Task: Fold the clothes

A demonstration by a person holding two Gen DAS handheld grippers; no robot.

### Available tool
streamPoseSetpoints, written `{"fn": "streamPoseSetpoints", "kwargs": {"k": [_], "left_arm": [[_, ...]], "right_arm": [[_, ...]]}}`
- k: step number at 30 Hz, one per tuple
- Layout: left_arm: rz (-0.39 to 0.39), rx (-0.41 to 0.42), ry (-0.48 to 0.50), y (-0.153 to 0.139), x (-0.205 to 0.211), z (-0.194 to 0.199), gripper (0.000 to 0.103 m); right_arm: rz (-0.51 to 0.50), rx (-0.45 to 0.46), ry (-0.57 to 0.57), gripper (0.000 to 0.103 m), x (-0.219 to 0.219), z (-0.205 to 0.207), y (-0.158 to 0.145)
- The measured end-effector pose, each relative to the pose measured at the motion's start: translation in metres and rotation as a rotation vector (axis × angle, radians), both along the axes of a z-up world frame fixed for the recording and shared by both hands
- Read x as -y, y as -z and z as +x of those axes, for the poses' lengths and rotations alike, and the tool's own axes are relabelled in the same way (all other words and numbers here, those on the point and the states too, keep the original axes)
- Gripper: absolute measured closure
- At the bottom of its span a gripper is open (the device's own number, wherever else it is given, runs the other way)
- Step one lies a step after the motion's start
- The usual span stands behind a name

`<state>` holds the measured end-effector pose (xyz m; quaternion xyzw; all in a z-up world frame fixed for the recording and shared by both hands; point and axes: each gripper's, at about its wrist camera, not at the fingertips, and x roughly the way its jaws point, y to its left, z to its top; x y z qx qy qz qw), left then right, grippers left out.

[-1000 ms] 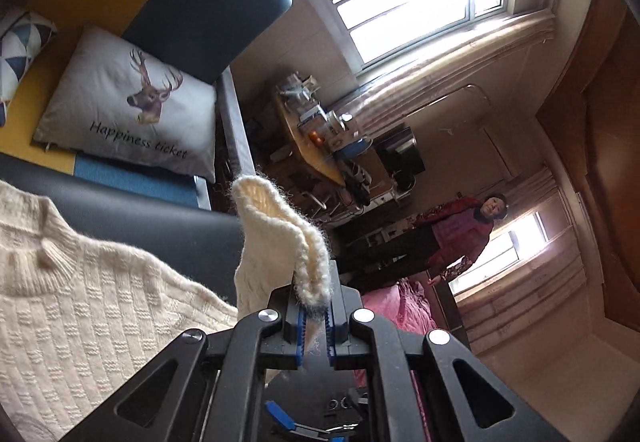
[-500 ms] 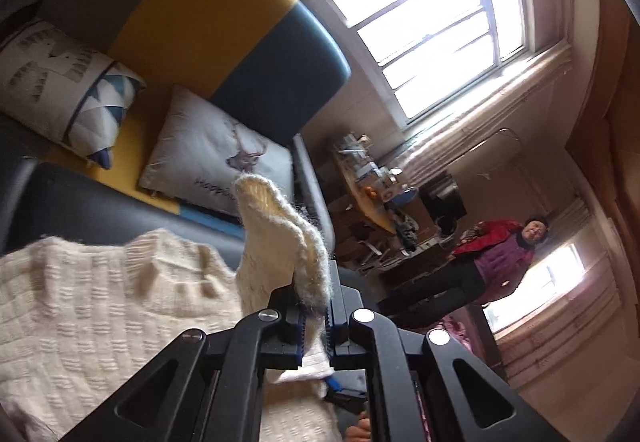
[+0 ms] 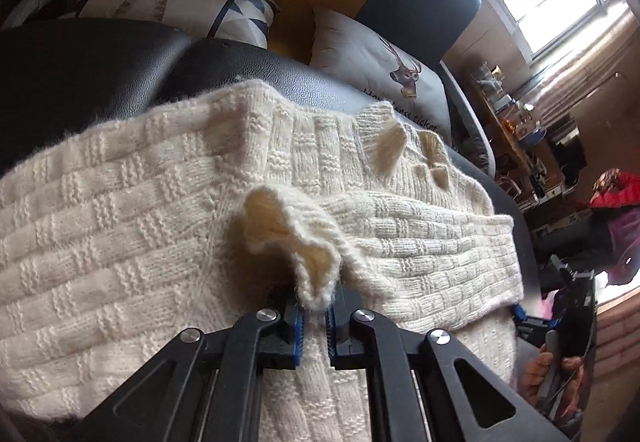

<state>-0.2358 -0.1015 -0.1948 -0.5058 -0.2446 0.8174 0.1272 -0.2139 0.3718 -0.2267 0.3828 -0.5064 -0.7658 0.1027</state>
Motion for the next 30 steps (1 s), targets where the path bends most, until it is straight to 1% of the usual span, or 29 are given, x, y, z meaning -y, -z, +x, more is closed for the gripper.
{"fn": "streamPoseSetpoints", "kwargs": {"k": [1,2,4,5,6,7,8,10,12,13,14,18,19,20,21,22,23,24,26,27,28,30], "left_arm": [[0.010,-0.007,-0.012,-0.001,0.002,0.001,0.097],[0.003,-0.024,-0.014,-0.005,0.003,0.001,0.096],[-0.036,-0.082,0.007,-0.018,-0.004,0.003,0.097],[-0.051,-0.115,0.013,-0.026,-0.006,0.005,0.097],[-0.067,-0.136,0.012,-0.032,-0.007,0.007,0.097],[-0.083,-0.150,0.009,-0.037,-0.008,0.008,0.097],[-0.111,-0.146,0.007,-0.037,-0.008,0.008,0.097],[-0.178,-0.120,0.003,-0.030,-0.009,0.007,0.097],[-0.217,-0.067,-0.001,-0.013,-0.007,0.008,0.097],[-0.215,-0.069,-0.004,-0.010,-0.005,0.010,0.097],[-0.210,-0.083,-0.009,-0.009,-0.003,0.013,0.097],[-0.185,-0.084,-0.038,-0.011,-0.002,0.018,0.097],[-0.182,-0.079,-0.038,-0.011,-0.001,0.019,0.097],[-0.177,-0.066,-0.039,-0.011,-0.001,0.020,0.096],[-0.166,-0.051,-0.050,-0.012,0.003,0.022,0.092],[-0.154,-0.035,-0.065,-0.013,0.007,0.025,0.092],[-0.152,-0.029,-0.085,-0.015,0.012,0.027,0.091],[-0.159,-0.042,-0.106,-0.020,0.017,0.030,0.091],[-0.177,-0.081,-0.147,-0.032,0.026,0.037,0.092],[-0.166,-0.107,-0.153,-0.039,0.029,0.039,0.092],[-0.145,-0.137,-0.152,-0.046,0.030,0.040,0.092],[-0.148,-0.159,-0.111,-0.050,0.017,0.034,0.092]], "right_arm": [[-0.003,-0.006,0.015,0.001,-0.002,0.002,0.000],[-0.001,-0.016,0.028,0.002,-0.004,0.004,-0.001],[0.046,-0.029,0.028,0.019,-0.002,0.004,-0.006],[0.100,-0.025,0.006,0.041,0.002,0.001,-0.011],[0.154,-0.020,-0.016,0.054,0.007,-0.002,-0.015],[0.204,-0.016,-0.035,0.077,0.011,-0.004,-0.018],[0.246,-0.010,-0.047,0.087,0.014,-0.005,-0.019],[0.326,0.006,-0.072,0.087,0.020,-0.004,-0.019],[0.387,0.045,-0.102,0.087,0.024,0.001,-0.006],[0.405,0.049,-0.119,0.088,0.025,0.004,0.000],[0.421,0.035,-0.123,0.091,0.026,0.007,0.003],[0.446,0.026,-0.131,0.090,0.026,0.006,0.004],[0.429,0.027,-0.139,0.087,0.025,0.005,0.003],[0.411,0.028,-0.146,0.081,0.024,0.004,0.003],[0.388,0.028,-0.155,0.069,0.023,0.003,0.002],[0.361,0.026,-0.169,0.063,0.021,0.005,-0.001],[0.359,0.026,-0.185,0.054,0.020,0.008,-0.005],[0.380,0.027,-0.205,0.047,0.021,0.011,-0.011],[0.457,0.006,-0.258,0.042,0.026,0.019,-0.026],[0.506,-0.012,-0.284,0.042,0.029,0.024,-0.034],[0.568,-0.037,-0.306,0.042,0.034,0.029,-0.043],[0.673,-0.093,-0.342,0.042,0.043,0.033,-0.059]]}}
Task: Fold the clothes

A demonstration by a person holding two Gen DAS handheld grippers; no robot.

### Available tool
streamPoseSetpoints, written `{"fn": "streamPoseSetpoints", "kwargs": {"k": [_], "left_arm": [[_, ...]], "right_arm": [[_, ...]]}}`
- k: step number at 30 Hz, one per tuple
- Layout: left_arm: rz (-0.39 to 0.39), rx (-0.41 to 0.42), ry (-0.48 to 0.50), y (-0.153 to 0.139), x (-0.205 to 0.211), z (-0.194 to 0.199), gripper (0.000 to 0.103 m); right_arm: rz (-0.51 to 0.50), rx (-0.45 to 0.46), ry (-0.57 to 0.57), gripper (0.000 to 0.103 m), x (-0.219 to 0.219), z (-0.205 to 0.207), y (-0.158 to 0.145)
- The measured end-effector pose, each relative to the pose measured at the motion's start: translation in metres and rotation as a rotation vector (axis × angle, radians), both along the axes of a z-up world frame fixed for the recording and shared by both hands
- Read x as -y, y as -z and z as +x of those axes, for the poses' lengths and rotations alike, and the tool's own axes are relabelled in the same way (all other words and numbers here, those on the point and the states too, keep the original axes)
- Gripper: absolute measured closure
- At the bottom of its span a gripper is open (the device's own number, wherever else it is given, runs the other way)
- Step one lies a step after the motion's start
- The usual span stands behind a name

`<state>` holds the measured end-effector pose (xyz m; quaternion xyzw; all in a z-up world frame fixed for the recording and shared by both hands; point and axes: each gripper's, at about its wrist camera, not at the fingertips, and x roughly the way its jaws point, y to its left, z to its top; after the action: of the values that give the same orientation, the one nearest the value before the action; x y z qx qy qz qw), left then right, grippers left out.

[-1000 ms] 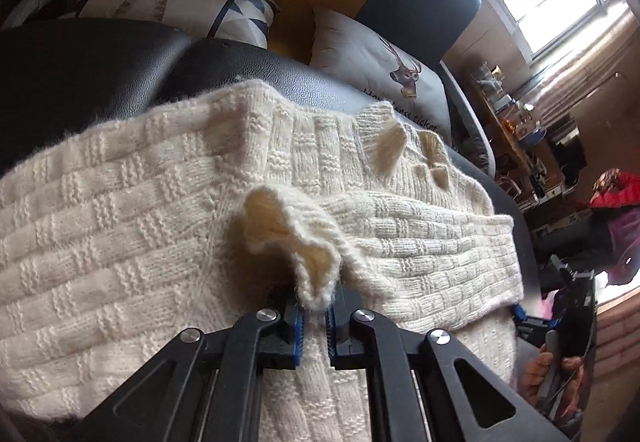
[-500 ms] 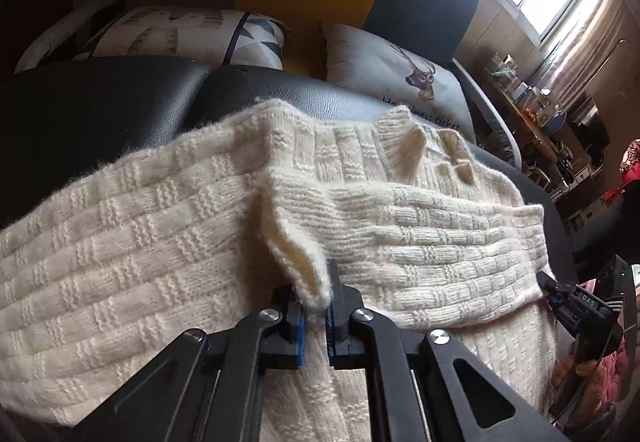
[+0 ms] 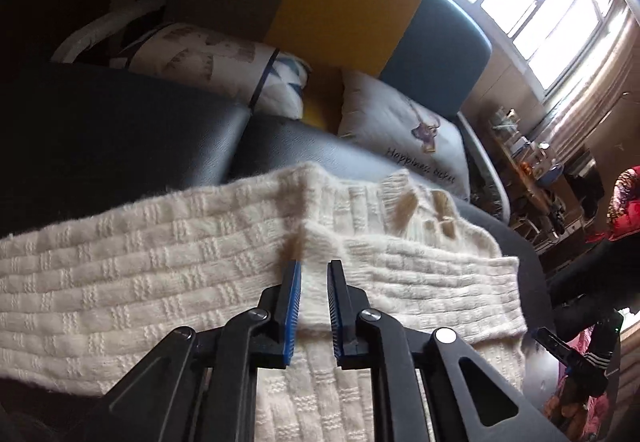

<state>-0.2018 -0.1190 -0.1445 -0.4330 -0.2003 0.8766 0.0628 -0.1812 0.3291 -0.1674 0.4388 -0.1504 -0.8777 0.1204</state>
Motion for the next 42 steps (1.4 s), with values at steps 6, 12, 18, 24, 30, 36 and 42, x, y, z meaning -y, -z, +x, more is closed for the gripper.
{"fn": "streamPoseSetpoints", "kwargs": {"k": [6,12,18,24,30,36,42], "left_arm": [[-0.131,0.068,0.105,0.019,-0.046,-0.026,0.091],[-0.043,0.055,0.147,0.012,-0.051,-0.031,0.096],[0.060,-0.064,0.588,-0.045,-0.162,-0.061,0.079],[-0.150,-0.046,0.899,-0.039,-0.300,-0.097,0.079],[-0.182,0.014,0.998,-0.007,-0.350,-0.138,0.079],[-0.111,0.094,1.068,0.017,-0.363,-0.164,0.079],[-0.083,0.165,1.115,0.038,-0.373,-0.181,0.078]], "right_arm": [[0.077,-0.027,-0.057,0.042,0.020,-0.030,-0.005],[0.065,0.070,-0.003,0.042,0.013,-0.049,0.040],[-0.302,0.045,-0.014,0.032,-0.011,-0.017,0.025],[-0.521,0.120,0.058,0.027,-0.028,0.011,0.054],[-0.551,0.039,0.136,0.027,-0.039,0.004,0.053],[-0.570,0.004,0.170,0.027,-0.037,-0.008,0.060],[-0.536,-0.028,0.179,0.027,-0.032,-0.010,0.056]]}}
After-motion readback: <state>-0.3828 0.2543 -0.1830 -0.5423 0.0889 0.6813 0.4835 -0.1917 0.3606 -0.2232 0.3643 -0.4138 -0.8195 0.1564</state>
